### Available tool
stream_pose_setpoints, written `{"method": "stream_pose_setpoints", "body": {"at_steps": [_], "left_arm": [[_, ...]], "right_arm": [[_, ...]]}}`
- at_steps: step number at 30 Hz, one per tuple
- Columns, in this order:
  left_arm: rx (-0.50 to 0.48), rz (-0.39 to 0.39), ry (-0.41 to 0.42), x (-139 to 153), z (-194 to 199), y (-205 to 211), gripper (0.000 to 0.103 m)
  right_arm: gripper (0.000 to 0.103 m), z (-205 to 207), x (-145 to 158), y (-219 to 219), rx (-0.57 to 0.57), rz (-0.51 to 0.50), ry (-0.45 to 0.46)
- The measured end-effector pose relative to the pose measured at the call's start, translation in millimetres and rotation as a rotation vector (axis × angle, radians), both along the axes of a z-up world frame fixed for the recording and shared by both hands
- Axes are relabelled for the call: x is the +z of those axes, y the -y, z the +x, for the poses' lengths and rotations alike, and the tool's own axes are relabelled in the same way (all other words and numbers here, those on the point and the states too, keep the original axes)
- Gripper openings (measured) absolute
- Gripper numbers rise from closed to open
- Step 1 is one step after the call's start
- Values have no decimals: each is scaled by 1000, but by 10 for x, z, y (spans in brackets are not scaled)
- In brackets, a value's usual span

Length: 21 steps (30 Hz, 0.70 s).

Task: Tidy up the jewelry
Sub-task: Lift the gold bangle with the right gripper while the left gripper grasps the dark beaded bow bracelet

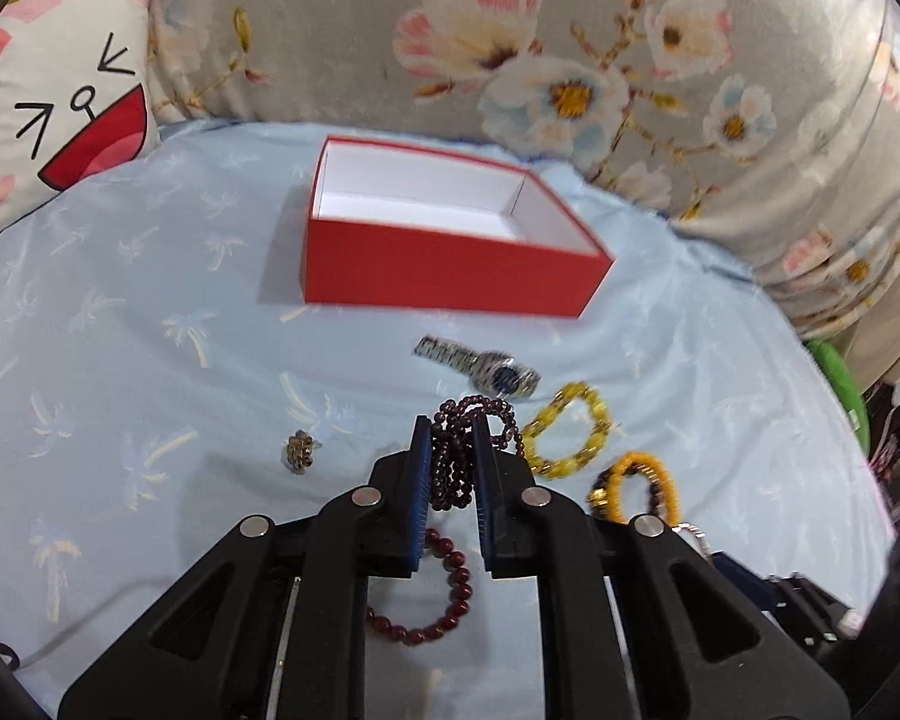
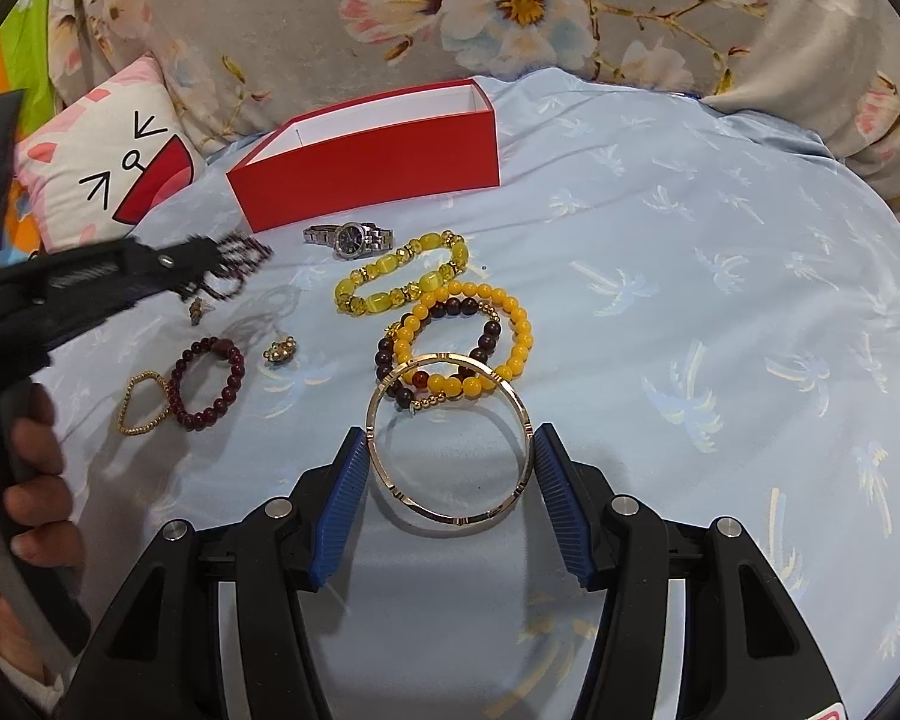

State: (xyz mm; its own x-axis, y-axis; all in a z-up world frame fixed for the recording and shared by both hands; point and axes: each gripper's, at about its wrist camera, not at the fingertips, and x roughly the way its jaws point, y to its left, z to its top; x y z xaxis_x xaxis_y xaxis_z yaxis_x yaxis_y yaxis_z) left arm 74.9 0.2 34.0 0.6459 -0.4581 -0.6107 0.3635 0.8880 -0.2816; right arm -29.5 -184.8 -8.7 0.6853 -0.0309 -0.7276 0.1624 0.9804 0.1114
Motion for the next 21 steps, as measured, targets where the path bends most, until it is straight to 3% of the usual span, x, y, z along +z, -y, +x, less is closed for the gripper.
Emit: {"method": "stream_pose_setpoints", "body": {"at_steps": [5, 10, 13, 21], "left_arm": [[7, -14, 24, 199, -186, -80, 13], [31, 30, 13, 240, -369, -99, 13], [34, 62, -1, 257, -462, -110, 13], [34, 71, 4, 531, -449, -150, 13]], "right_arm": [[54, -15, 11, 7, -1, 4, 12], [54, -46, 37, -5, -3, -6, 25], [54, -65, 65, 23, 1, 60, 8], [54, -15, 501, 22, 9, 47, 62]]}}
